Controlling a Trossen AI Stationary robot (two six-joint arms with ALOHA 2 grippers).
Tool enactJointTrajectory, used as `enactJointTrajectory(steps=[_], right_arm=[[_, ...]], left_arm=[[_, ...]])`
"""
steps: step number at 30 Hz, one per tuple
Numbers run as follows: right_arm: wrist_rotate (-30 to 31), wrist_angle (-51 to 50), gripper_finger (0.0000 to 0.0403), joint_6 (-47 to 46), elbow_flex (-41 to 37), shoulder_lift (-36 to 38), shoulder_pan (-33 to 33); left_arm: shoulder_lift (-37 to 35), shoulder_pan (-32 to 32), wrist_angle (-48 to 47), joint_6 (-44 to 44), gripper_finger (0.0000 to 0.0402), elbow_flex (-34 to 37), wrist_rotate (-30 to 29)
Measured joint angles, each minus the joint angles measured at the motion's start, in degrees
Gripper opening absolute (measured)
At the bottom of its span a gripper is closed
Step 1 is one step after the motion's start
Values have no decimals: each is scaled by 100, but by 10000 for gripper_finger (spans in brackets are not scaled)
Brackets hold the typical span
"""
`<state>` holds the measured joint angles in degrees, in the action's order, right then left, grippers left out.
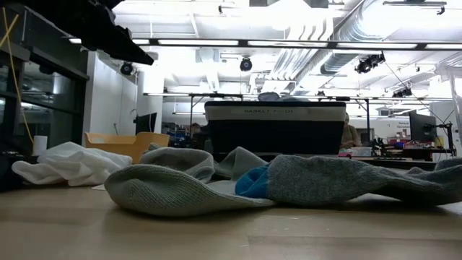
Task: Pick & Place Cloths
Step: Put the white boxer shorts into the transparent bin
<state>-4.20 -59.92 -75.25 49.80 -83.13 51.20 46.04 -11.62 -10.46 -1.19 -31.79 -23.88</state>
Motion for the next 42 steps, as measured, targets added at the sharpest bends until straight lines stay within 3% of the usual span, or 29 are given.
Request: enactJointTrajectory(steps=[9,16,34,42], right_arm=[[-132,-96,182,136,85,771,-26],[-1117,-126,259,-160,103,1456,-37],[-423,369,262,-416,122,2706,-35],[-642,836,262,-753,125,3022,-35]], left_arm=[[1,-1,-1,0,303,0,0],[0,-1,0,0,303,0,-2],[0,-2,-7,9,303,0,-2],[1,-2,-7,36,303,0,-2]])
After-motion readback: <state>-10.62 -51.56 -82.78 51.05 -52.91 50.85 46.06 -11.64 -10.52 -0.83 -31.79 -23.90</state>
